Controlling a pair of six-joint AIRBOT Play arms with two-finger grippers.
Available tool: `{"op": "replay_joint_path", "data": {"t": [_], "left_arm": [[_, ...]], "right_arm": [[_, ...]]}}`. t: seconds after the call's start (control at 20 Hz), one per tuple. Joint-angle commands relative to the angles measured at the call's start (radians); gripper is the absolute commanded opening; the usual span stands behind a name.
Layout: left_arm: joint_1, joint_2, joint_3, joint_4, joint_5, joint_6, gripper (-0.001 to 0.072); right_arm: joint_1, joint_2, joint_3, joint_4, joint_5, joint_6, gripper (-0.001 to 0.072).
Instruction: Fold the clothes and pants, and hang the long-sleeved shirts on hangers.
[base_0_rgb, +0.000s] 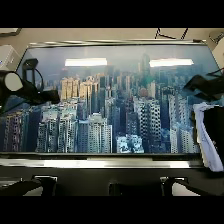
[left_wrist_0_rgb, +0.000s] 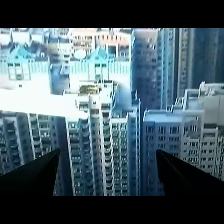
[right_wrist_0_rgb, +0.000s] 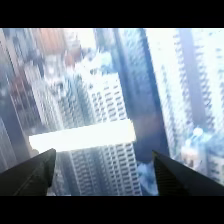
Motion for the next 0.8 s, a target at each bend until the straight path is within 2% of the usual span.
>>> {"op": "replay_joint_path", "data": {"t": [0.0, 0.75], "left_arm": [[-0.029, -0.027, -0.046, 0.035, -0.033, -0.024, 0.0707], [-0.029, -0.029, -0.046, 0.038, -0.033, -0.022, 0.0707]], "right_arm": [[0.105, -0.054, 0.002, -0.053, 0.104, 0.024, 0.0673], [0.103, -0.053, 0.002, -0.038, 0.1, 0.024, 0.0673]]}}
